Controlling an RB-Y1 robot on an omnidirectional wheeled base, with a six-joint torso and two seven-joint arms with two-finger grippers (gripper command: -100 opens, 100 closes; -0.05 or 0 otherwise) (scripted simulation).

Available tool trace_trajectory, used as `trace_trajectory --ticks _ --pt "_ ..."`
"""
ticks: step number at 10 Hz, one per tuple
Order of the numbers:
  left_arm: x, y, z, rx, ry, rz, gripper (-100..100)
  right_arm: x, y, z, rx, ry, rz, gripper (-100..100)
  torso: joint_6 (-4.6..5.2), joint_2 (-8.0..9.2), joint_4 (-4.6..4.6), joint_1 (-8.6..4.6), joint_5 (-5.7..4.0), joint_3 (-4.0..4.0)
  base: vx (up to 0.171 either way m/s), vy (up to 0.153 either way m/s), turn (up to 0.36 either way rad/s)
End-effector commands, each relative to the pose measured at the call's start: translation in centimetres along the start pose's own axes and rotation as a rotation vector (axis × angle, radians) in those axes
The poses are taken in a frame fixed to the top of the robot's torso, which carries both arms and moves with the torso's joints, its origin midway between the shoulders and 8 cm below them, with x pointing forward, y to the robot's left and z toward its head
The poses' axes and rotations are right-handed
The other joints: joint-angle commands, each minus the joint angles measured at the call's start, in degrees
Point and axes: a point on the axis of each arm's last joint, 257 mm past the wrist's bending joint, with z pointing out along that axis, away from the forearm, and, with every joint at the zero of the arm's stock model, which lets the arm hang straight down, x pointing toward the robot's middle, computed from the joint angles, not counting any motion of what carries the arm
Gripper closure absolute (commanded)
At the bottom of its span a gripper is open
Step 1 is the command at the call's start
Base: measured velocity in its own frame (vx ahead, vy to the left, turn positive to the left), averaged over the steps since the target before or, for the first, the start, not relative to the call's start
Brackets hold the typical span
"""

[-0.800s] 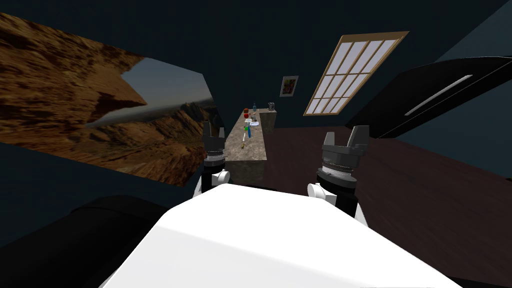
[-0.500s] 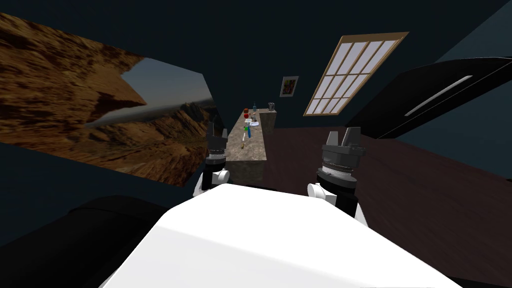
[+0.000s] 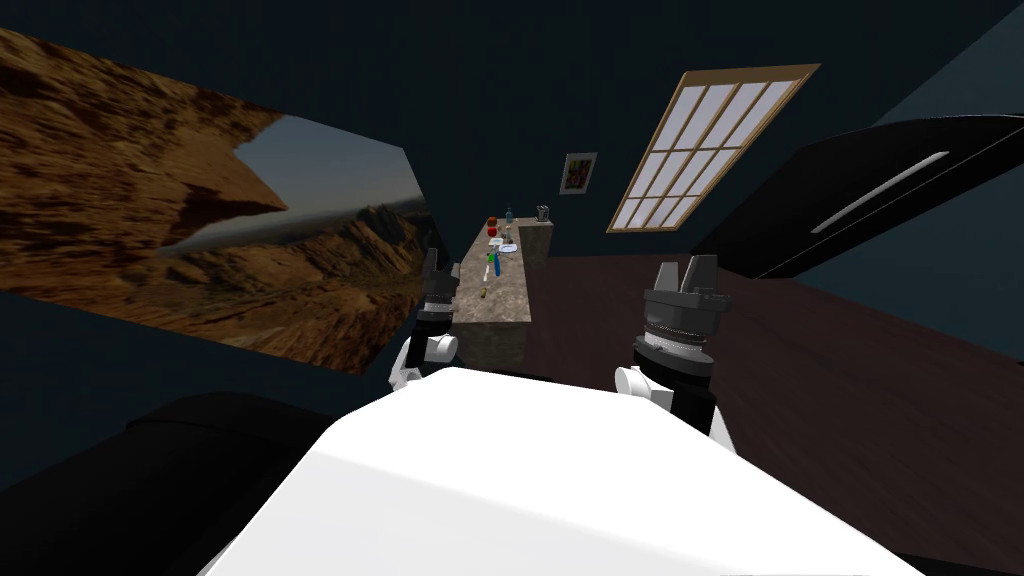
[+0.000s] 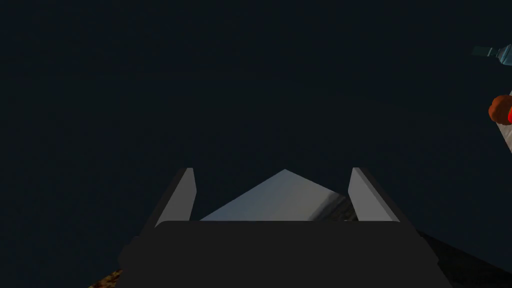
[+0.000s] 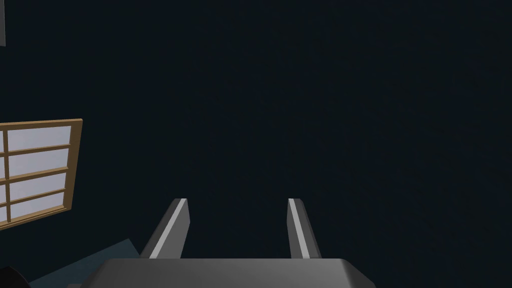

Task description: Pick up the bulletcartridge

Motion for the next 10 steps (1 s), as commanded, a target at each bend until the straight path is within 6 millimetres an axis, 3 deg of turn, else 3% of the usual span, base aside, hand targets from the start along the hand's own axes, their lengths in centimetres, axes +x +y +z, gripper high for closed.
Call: trace_trajectory --ticks 1,10 --pt "-0.3 1.0 0.3 -0.028 -0.007 -0.018 -100 0.0 0.0 0.0 0.000 0.000 0.000 0 0.00 0.00 0.00 0.00 0.00 0.00 0.018 -0.018 0.002" --pt "-5.0 10.6 1.5 -0.280 -0.131 -0.235 -100 0.0 0.0 0.0 0.000 0.000 0.000 0 0.00 -0.01 0.00 0.01 0.00 -0.01 0.019 -0.028 0.008"
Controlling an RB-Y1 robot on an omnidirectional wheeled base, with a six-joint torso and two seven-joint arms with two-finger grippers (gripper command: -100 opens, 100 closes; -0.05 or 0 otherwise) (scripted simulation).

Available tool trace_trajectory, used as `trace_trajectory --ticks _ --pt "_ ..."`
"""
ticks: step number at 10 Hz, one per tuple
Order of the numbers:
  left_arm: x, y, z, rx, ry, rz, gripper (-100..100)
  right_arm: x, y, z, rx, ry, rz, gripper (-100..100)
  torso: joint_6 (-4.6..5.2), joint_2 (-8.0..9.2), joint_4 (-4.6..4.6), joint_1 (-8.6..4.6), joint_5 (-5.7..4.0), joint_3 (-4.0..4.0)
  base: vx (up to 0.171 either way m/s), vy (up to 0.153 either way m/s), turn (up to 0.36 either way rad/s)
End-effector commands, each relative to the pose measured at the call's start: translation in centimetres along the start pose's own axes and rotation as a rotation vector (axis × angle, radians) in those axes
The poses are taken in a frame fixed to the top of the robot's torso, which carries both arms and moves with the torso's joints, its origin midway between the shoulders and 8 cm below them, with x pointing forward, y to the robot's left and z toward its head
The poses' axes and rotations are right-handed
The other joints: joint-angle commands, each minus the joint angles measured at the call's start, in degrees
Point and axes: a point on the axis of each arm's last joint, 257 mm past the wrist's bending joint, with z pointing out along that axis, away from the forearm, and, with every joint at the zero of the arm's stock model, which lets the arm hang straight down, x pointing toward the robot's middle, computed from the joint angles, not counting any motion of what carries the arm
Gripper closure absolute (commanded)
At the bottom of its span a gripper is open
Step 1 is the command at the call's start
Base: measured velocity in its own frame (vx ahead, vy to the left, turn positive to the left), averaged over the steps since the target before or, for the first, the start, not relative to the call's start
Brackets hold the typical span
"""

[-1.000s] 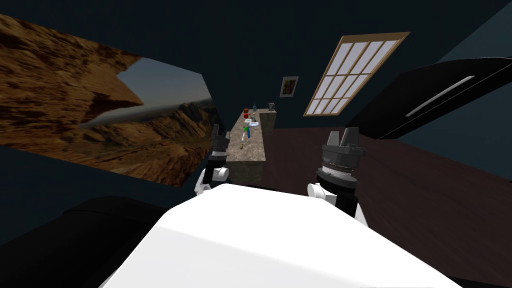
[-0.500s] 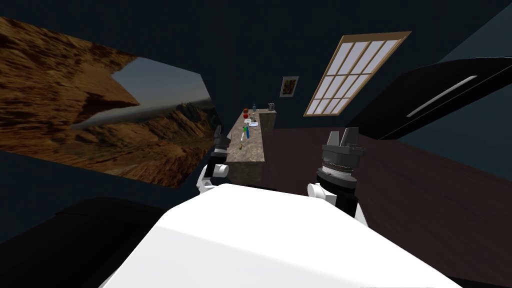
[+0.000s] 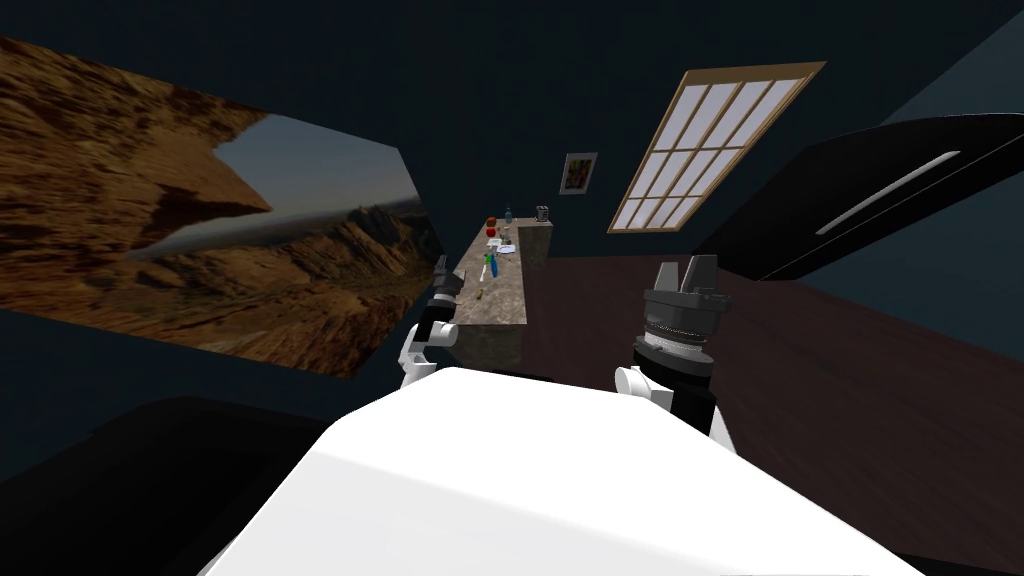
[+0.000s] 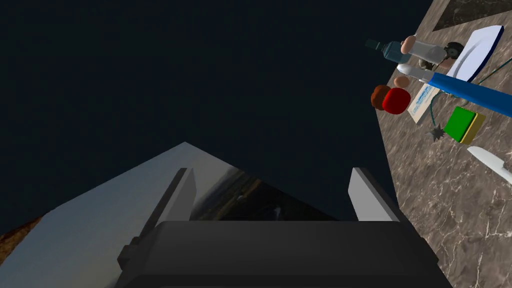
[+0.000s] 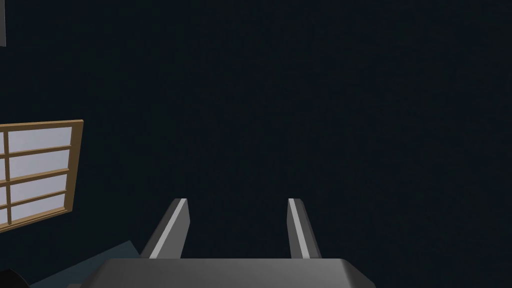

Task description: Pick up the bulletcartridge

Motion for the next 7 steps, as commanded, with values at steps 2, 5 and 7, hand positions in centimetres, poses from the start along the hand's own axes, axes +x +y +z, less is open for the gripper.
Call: trace_trajectory --ticks 2,5,7 --pt "-1.6 1.9 0.6 -0.062 -0.041 -0.068 -100 0.0 0.0 0.0 0.000 0.000 0.000 0 0.00 0.02 0.01 0.03 0.00 0.01 0.020 -0.024 0.008" --pt "-2.8 3.5 1.0 -0.114 -0.076 -0.108 -100 0.0 0.0 0.0 0.000 0.000 0.000 0 0.01 0.05 0.01 0.04 0.01 0.03 0.011 -0.020 0.006" --pt "-3.9 4.8 1.4 -0.154 -0.107 -0.149 -100 0.0 0.0 0.0 0.000 0.000 0.000 0 0.00 0.03 0.01 0.02 0.00 0.02 0.017 -0.026 0.007"
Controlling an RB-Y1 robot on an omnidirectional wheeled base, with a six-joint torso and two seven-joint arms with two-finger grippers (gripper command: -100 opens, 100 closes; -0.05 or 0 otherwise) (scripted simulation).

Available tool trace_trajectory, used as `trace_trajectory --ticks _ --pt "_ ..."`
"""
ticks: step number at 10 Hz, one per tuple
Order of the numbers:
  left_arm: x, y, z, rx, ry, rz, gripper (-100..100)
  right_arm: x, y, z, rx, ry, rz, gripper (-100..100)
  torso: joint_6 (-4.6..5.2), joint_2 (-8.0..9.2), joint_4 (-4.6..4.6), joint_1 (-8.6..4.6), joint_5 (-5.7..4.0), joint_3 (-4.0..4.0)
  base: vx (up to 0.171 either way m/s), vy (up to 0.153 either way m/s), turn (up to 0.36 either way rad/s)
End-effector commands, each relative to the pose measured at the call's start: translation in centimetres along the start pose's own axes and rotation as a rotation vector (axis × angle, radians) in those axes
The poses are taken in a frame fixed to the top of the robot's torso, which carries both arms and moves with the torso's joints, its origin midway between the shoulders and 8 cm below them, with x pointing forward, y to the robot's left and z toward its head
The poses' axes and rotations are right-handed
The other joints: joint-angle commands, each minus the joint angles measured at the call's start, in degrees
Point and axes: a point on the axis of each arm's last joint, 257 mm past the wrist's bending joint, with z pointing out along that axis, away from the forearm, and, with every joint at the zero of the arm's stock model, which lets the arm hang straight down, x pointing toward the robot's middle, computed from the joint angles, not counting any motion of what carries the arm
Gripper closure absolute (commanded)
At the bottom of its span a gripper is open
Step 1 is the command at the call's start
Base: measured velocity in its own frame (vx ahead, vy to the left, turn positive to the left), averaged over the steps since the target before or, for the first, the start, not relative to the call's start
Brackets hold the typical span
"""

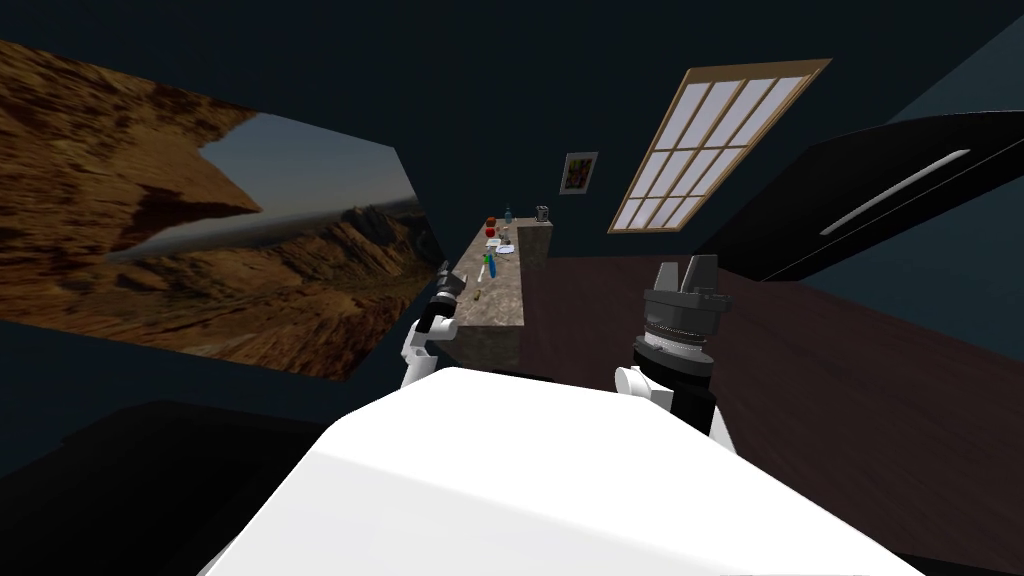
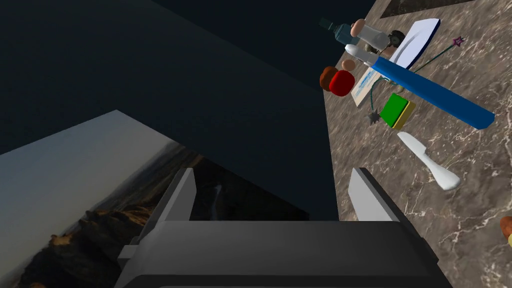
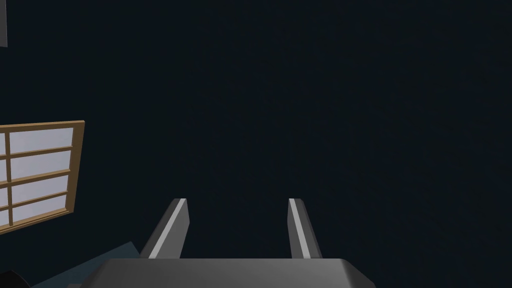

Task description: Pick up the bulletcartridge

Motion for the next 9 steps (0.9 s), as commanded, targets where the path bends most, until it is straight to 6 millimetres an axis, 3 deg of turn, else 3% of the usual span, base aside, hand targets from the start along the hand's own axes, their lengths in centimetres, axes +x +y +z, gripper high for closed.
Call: trace_trajectory --ticks 1,9 --pt "-1.5 1.2 0.9 -0.044 -0.037 -0.049 -100 0.0 0.0 0.0 0.000 0.000 0.000 0 0.00 0.00 0.00 0.00 0.00 0.00 0.015 -0.025 0.009" --pt "-6.2 5.9 2.7 -0.196 -0.185 -0.231 -100 0.0 0.0 0.0 0.000 0.000 0.000 0 0.00 0.00 0.00 0.00 0.00 0.00 0.016 -0.023 0.007"
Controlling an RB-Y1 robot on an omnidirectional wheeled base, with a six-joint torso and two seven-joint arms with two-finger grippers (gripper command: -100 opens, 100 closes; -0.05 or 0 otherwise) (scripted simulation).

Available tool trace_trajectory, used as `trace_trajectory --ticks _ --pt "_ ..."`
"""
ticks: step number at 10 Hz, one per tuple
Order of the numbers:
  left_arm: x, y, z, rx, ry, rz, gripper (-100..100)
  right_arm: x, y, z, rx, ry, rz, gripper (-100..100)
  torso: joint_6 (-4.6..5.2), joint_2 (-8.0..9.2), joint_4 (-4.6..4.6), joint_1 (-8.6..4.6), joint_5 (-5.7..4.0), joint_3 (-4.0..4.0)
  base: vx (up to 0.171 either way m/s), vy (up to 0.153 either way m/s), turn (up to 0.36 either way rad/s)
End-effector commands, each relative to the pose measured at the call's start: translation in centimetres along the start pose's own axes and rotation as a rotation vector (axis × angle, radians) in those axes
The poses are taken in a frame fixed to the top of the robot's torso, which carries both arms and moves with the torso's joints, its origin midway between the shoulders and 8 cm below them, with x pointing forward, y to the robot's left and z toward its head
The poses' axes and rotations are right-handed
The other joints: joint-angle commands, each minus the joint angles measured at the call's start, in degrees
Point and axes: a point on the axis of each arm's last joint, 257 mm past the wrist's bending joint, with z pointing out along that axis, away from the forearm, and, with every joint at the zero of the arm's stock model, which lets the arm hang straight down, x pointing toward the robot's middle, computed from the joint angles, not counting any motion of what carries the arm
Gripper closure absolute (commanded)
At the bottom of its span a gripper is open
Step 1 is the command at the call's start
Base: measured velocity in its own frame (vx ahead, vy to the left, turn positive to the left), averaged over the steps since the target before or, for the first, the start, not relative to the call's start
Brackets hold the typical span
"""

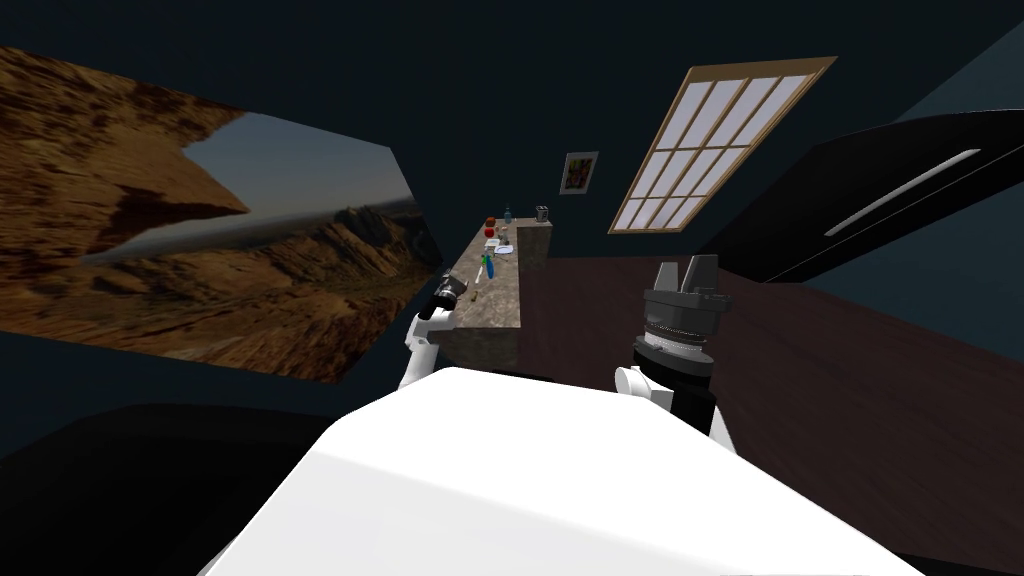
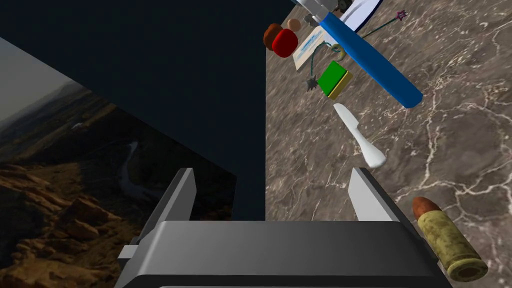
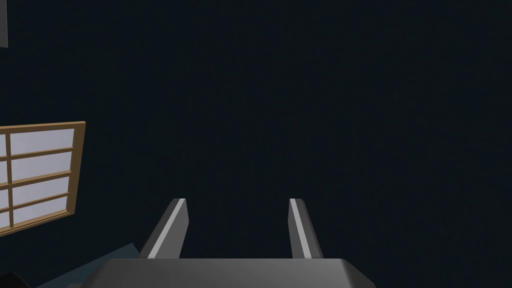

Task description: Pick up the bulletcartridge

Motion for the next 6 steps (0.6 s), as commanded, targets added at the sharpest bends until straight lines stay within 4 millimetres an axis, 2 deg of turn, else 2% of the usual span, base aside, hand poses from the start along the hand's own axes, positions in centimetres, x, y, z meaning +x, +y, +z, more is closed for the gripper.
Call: trace_trajectory --ticks 1,2,3,6 --pt "-0.8 0.9 0.4 -0.029 -0.028 -0.027 -100 0.0 0.0 0.0 0.000 0.000 0.000 0 0.00 0.00 0.00 0.00 0.00 0.00 0.016 -0.021 0.005" --pt "-2.0 1.6 1.1 -0.060 -0.064 -0.075 -100 0.0 0.0 0.0 0.000 0.000 0.000 0 0.00 0.01 0.00 0.01 0.00 0.00 0.014 -0.023 0.008" --pt "-2.1 1.8 1.1 -0.066 -0.069 -0.075 -100 0.0 0.0 0.0 0.000 0.000 0.000 0 0.00 0.01 0.00 0.01 0.01 0.00 0.013 -0.022 0.004" --pt "-4.4 3.5 2.1 -0.131 -0.147 -0.172 -100 0.0 0.0 0.0 0.000 0.000 0.000 0 0.00 0.02 0.00 0.02 0.00 0.01 0.015 -0.025 0.008"
